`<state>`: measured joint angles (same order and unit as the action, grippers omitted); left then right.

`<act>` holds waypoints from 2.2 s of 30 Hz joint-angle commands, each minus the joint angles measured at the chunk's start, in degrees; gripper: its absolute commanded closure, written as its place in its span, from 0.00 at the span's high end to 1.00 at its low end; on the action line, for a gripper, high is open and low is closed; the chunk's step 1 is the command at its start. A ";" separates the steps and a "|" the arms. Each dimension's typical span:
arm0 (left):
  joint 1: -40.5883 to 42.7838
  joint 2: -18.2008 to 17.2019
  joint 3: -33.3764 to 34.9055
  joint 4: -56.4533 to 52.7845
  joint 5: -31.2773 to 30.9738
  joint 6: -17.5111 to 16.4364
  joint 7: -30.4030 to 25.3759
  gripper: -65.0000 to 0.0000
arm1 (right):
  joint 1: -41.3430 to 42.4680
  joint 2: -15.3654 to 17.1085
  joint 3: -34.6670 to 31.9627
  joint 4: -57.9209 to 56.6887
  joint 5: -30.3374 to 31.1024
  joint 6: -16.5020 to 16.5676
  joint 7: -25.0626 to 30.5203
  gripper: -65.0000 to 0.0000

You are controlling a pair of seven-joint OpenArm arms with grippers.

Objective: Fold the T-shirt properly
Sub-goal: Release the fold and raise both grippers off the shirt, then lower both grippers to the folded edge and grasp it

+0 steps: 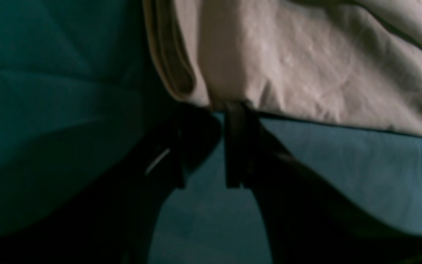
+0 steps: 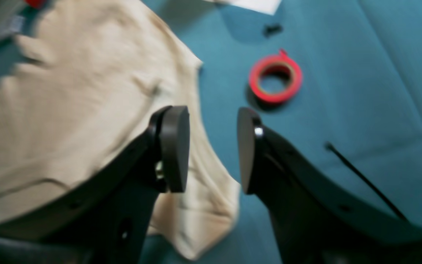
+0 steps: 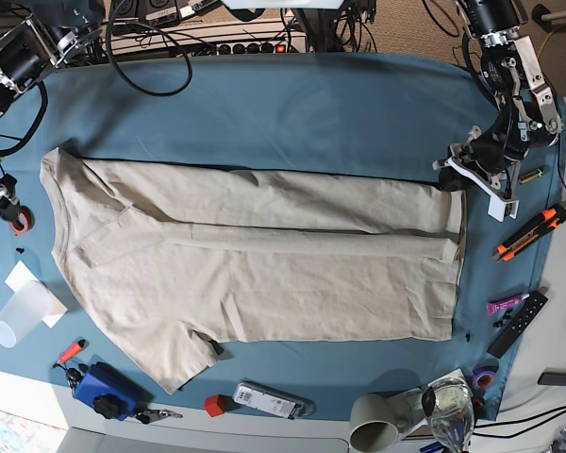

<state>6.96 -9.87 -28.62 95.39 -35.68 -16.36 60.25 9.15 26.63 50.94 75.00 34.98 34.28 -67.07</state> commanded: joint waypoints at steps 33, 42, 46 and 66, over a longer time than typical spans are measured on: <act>-0.44 -2.49 -2.01 0.46 1.99 4.24 3.34 0.22 | -4.39 1.46 -11.19 1.01 -10.19 -8.00 10.34 0.34; -0.44 -2.51 -1.95 0.31 1.03 3.15 3.80 0.22 | -4.39 1.46 -11.19 -4.72 -10.16 -7.98 9.84 0.34; -0.46 -2.49 -0.39 -1.90 0.92 2.78 5.42 0.22 | -4.37 1.46 -11.19 -8.81 -10.19 -6.64 13.97 0.34; -1.88 -2.69 -0.50 3.41 0.87 -1.44 5.81 0.20 | 6.73 2.45 -11.15 -9.22 -6.12 -3.48 11.82 0.34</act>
<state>5.98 -11.92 -28.95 97.56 -33.87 -17.72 67.09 14.76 27.68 39.62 64.82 28.36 30.85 -55.77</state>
